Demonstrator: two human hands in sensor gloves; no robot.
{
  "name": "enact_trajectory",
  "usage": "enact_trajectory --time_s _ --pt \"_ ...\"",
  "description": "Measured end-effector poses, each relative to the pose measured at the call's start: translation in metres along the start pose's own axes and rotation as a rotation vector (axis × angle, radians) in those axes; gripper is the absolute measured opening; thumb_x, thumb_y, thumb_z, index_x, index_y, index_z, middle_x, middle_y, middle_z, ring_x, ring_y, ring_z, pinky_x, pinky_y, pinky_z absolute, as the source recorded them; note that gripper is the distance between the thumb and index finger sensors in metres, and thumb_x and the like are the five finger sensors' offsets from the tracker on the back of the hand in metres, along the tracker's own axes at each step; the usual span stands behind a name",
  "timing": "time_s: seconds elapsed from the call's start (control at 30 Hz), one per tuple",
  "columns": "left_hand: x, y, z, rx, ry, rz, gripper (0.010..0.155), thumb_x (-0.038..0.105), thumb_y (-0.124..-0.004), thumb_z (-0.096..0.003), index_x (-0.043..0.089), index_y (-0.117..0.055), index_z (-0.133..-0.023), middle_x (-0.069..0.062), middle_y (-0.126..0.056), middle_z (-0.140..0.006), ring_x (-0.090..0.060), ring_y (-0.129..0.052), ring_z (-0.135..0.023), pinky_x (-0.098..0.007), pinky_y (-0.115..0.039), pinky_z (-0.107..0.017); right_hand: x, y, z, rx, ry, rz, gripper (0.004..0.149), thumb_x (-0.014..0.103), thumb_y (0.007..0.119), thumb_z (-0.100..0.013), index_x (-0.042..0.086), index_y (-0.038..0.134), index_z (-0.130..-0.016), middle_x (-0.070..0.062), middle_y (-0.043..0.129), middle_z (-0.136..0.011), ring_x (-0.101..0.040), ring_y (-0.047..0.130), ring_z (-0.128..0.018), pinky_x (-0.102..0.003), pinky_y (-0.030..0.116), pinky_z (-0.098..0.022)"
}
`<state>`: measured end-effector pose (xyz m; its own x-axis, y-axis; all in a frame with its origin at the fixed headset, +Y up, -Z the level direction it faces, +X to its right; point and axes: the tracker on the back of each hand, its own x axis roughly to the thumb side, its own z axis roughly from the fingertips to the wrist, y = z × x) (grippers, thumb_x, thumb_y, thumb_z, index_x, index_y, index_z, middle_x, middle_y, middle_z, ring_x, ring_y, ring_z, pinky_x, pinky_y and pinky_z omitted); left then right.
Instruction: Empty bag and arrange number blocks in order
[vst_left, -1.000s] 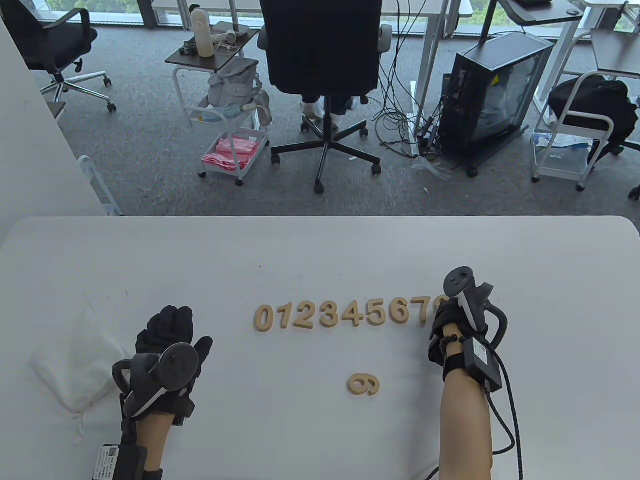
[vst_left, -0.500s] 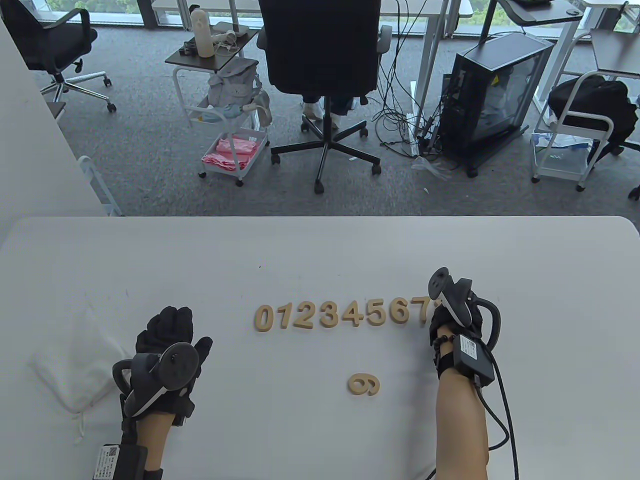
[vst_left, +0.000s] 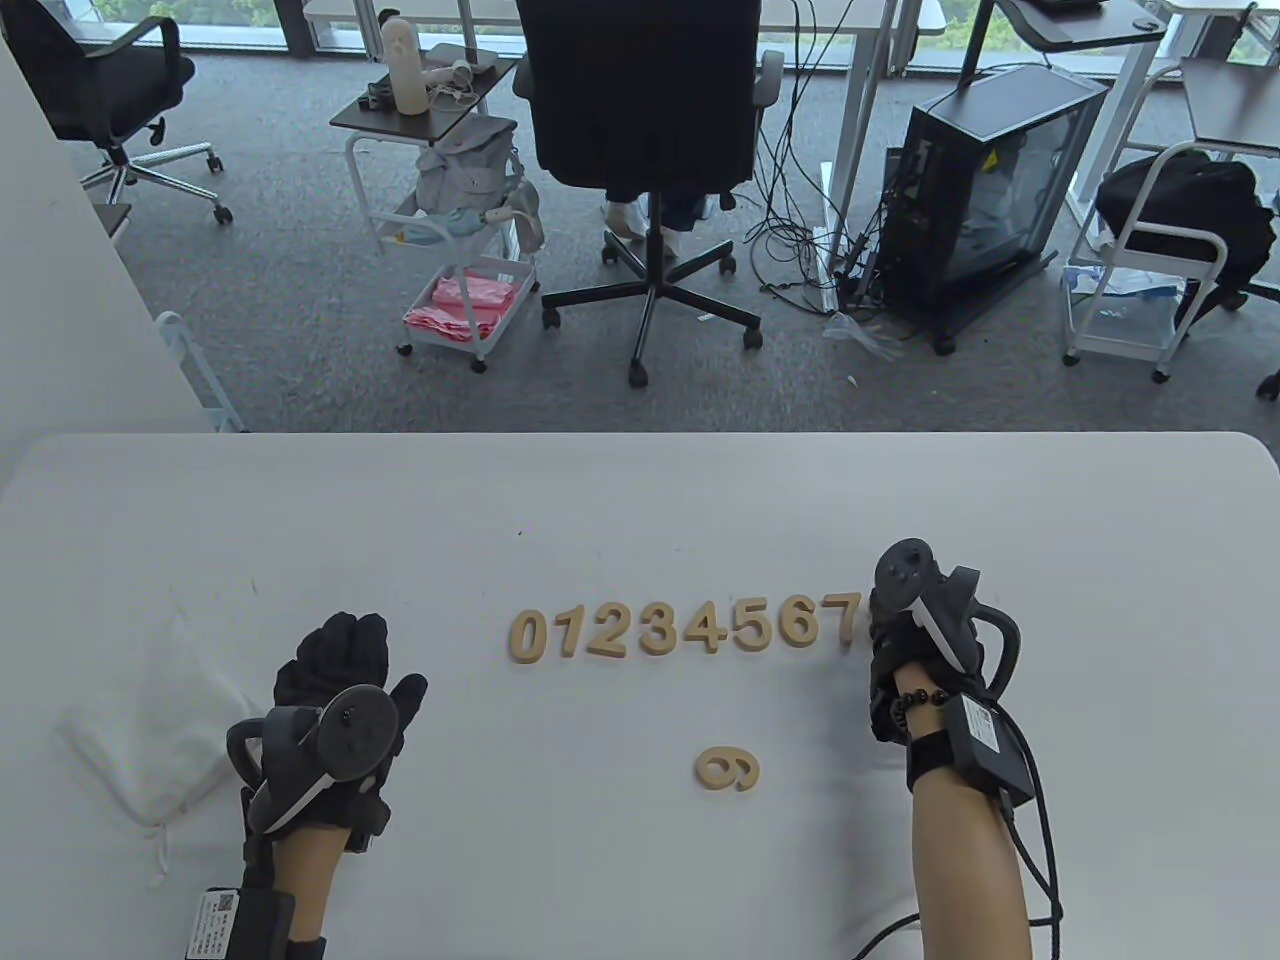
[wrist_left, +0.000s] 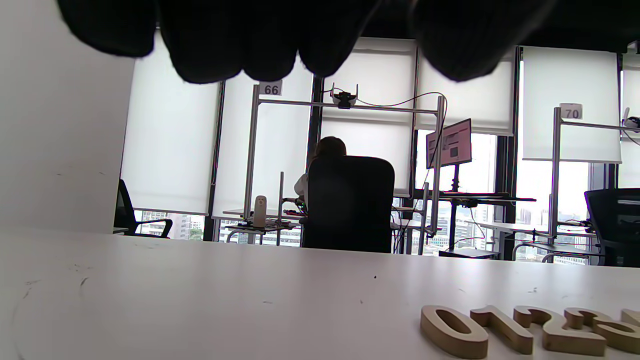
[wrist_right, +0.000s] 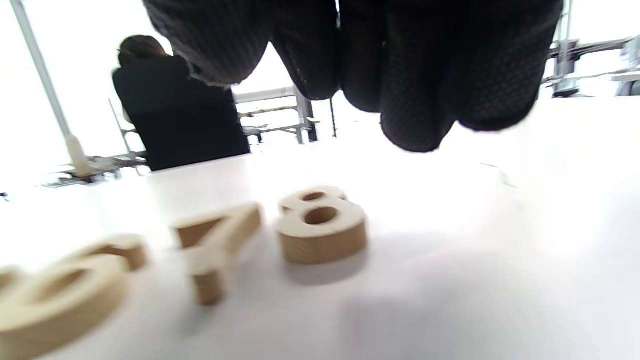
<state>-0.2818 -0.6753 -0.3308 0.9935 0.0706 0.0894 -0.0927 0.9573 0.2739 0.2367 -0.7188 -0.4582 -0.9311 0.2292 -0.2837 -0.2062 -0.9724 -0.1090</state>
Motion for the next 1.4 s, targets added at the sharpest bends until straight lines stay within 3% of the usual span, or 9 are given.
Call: enact_trajectory --time_s 0.13,0.27,0.57,0.73,1.33,1.4 --pt "0.001 0.0 0.0 0.004 -0.01 0.006 0.074 0.049 -0.072 -0.0516 0.004 -0.06 -0.108 -0.031 -0.058 -0.109 -0.058 -0.072 -0.097 -0.073 -0.062 -0.065 0.011 -0.021 0.036 0.008 -0.181 -0.138 0.058 0.038 0.076 -0.052 0.009 0.069 -0.102 -0.028 0.064 -0.106 -0.053 0.08 -0.087 -0.065 0.074 -0.063" --pt "0.002 0.0 0.001 0.006 -0.017 0.014 0.074 0.049 -0.072 -0.0517 0.004 -0.06 -0.109 -0.031 -0.058 -0.109 -0.058 -0.072 -0.097 -0.073 -0.063 -0.065 0.029 -0.028 0.075 0.041 -0.375 -0.168 0.061 0.04 0.077 -0.052 0.011 0.067 -0.105 -0.025 0.063 -0.108 -0.056 0.075 -0.091 -0.068 0.07 -0.066" --pt "0.005 -0.002 0.001 0.002 -0.026 0.019 0.074 0.049 -0.072 -0.0517 0.004 -0.06 -0.109 -0.031 -0.058 -0.109 -0.058 -0.072 -0.097 -0.073 -0.063 -0.065 0.077 -0.003 0.14 0.132 -0.666 -0.085 0.062 0.043 0.076 -0.052 0.017 0.064 -0.107 -0.023 0.06 -0.111 -0.055 0.072 -0.095 -0.068 0.066 -0.069" --pt "0.003 -0.002 0.002 -0.002 -0.02 0.031 0.074 0.049 -0.072 -0.0516 0.004 -0.06 -0.108 -0.031 -0.058 -0.109 -0.058 -0.072 -0.097 -0.073 -0.062 -0.065 0.089 0.012 0.154 0.18 -0.724 0.038 0.064 0.043 0.077 -0.051 0.016 0.063 -0.108 -0.023 0.062 -0.11 -0.055 0.072 -0.094 -0.069 0.066 -0.069" --pt "0.006 -0.004 0.003 -0.011 -0.017 0.012 0.074 0.05 -0.072 -0.0517 0.004 -0.06 -0.109 -0.031 -0.058 -0.109 -0.058 -0.072 -0.097 -0.073 -0.062 -0.065 0.098 0.07 0.16 0.378 -0.791 0.328 0.076 0.04 0.081 -0.049 0.019 0.045 -0.112 -0.024 0.058 -0.11 -0.051 0.073 -0.091 -0.064 0.069 -0.068" --pt "0.005 -0.003 0.003 -0.009 -0.014 0.012 0.074 0.05 -0.072 -0.0516 0.004 -0.06 -0.108 -0.031 -0.058 -0.109 -0.058 -0.072 -0.097 -0.073 -0.063 -0.065 0.1 0.073 0.162 0.35 -0.805 0.358 0.074 0.039 0.08 -0.049 0.019 0.045 -0.112 -0.024 0.057 -0.109 -0.051 0.071 -0.09 -0.063 0.069 -0.067"
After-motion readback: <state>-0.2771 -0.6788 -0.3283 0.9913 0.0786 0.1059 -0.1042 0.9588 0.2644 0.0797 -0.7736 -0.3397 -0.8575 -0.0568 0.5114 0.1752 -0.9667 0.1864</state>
